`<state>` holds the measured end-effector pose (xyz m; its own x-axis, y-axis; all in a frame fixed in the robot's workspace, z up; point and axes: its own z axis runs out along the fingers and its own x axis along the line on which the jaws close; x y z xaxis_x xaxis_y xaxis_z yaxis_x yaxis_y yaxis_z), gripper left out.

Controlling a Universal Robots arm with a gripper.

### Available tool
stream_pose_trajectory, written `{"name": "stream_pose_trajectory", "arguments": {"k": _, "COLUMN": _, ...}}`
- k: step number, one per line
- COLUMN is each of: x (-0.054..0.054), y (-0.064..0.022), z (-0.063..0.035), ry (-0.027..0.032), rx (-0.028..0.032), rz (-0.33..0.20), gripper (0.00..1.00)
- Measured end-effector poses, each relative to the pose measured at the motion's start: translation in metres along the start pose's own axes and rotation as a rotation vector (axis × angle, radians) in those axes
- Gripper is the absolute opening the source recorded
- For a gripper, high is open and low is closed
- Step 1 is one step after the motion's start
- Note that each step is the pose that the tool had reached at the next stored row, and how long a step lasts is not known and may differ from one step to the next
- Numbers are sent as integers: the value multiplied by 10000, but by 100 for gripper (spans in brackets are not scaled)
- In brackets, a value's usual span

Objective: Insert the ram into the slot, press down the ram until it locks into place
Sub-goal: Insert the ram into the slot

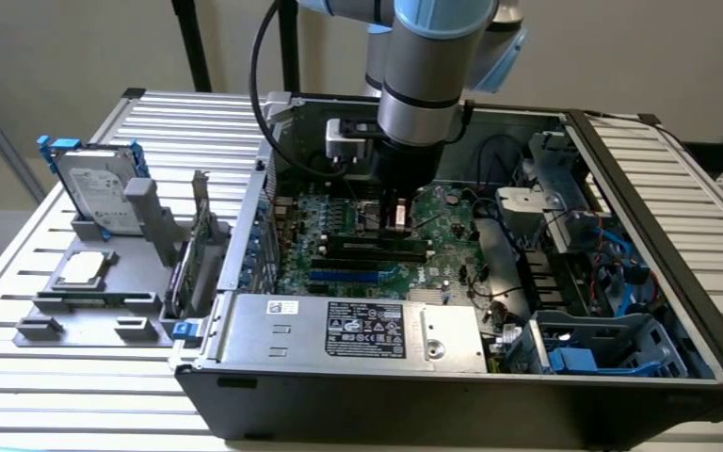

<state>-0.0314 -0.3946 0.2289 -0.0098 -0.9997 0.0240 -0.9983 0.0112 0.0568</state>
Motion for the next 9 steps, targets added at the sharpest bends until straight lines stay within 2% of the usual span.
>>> {"name": "stream_pose_trajectory", "arguments": {"k": 9, "x": -1, "y": -1, "z": 21, "ry": -1, "rx": 1, "rz": -1, "gripper": 13}}
